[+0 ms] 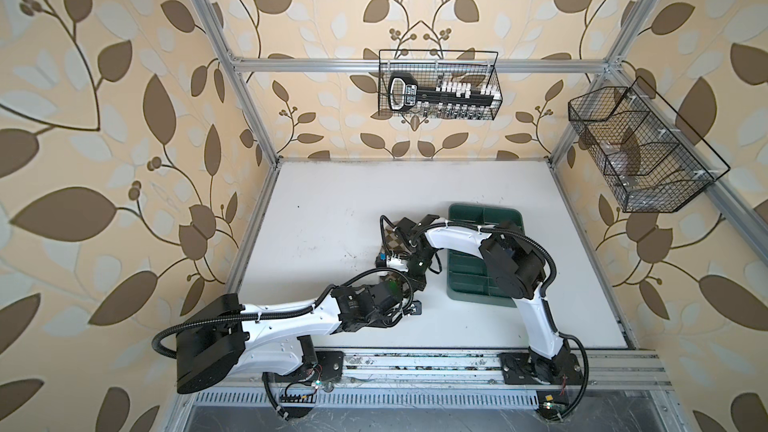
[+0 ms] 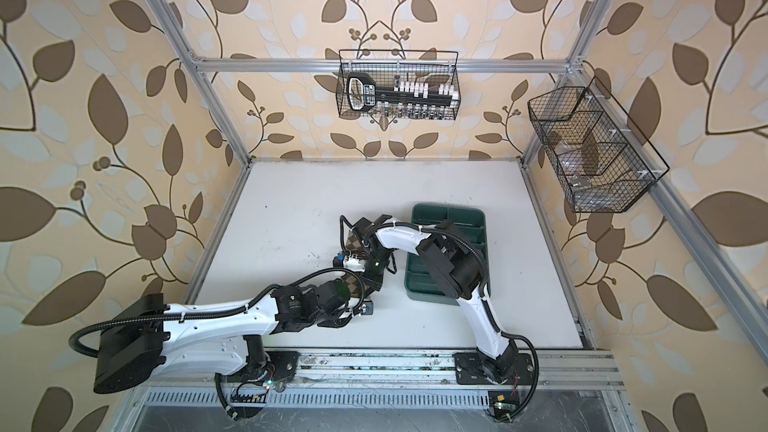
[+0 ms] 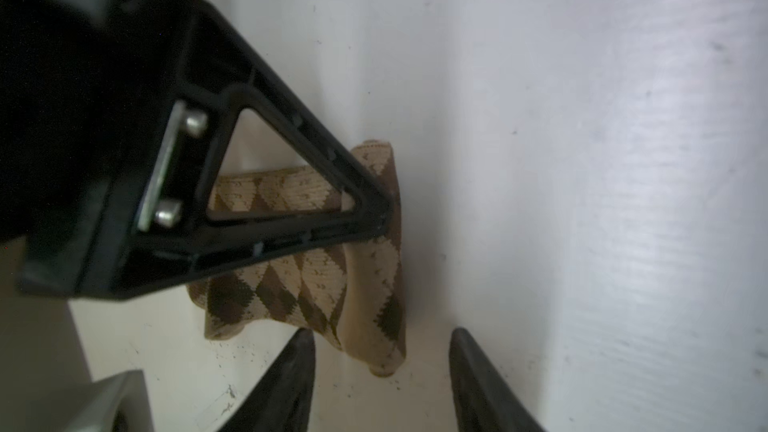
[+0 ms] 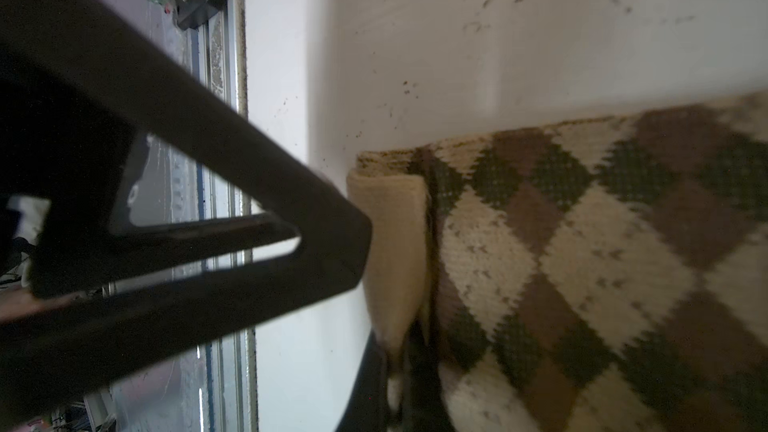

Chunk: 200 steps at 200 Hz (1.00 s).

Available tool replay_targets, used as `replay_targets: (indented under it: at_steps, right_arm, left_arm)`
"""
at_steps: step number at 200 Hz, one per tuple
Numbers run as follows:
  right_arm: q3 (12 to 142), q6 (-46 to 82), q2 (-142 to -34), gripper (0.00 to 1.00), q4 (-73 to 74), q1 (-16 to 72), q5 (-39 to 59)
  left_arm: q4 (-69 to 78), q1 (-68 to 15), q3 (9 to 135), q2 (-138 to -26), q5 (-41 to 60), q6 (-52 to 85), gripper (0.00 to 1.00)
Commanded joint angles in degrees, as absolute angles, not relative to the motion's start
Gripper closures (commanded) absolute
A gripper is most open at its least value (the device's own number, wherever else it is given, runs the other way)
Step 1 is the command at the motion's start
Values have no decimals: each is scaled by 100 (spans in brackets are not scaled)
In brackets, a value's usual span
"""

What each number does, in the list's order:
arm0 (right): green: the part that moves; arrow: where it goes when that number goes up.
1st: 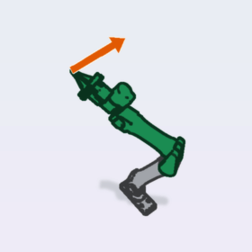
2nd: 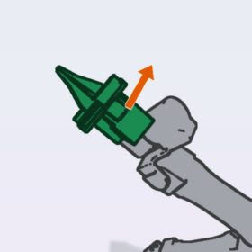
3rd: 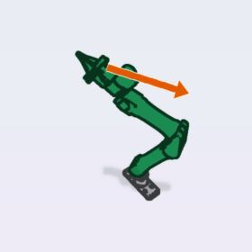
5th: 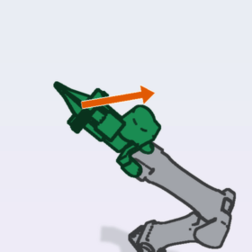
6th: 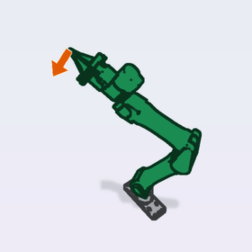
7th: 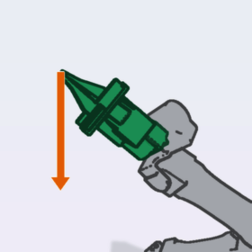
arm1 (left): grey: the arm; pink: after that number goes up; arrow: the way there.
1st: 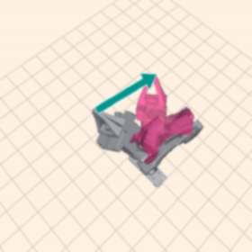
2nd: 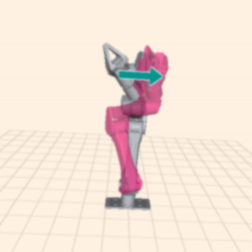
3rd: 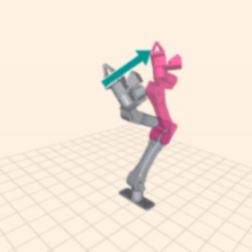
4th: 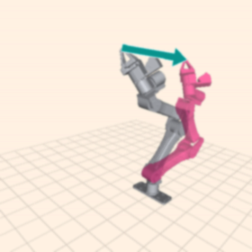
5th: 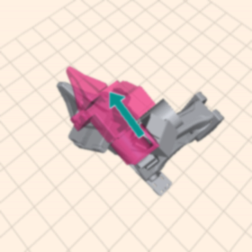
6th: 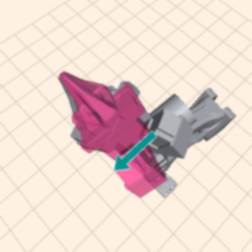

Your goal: Roll the socks

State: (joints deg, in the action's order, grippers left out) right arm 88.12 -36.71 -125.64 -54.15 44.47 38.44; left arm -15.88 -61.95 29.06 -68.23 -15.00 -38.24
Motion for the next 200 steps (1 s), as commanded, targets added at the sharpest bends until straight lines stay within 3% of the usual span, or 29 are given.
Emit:
replay_targets:
  at_steps: [1, 38, 56, 88, 143, 172, 200]
  right_arm:
    - [8640, -3813, -12665, 97, -5291, 4408, 3692]
    - [8011, -3562, -11988, 90, -4601, 4219, 3707]
    - [7583, -3299, -11517, 82, -4129, 4064, 3692]
    - [6852, -2715, -10675, 62, -3336, 3704, 3500]
    - [5224, -1613, -8052, 58, -790, 3211, 1612]
    - [3789, -2717, -6279, 51, 701, 3907, 204]
    - [3120, -4407, -5651, 46, 927, 5174, -836]
  left_arm:
    - [-1126, -6236, 2911, -7051, -1497, -3659, 56]
    - [-1154, -6122, 3125, -7663, -1455, -3397, 93]
    - [-1561, -5818, 3352, -7877, -922, -3341, 100]
    - [-2025, -5255, 3574, -7894, -191, -3356, 100]
    - [-2501, -4423, 3693, -7849, 1367, -3405, 100]
    - [-2727, -4120, 4015, -8409, 1829, -3445, 100]
    - [-3081, -3879, 4362, -8850, 2247, -3519, 100]
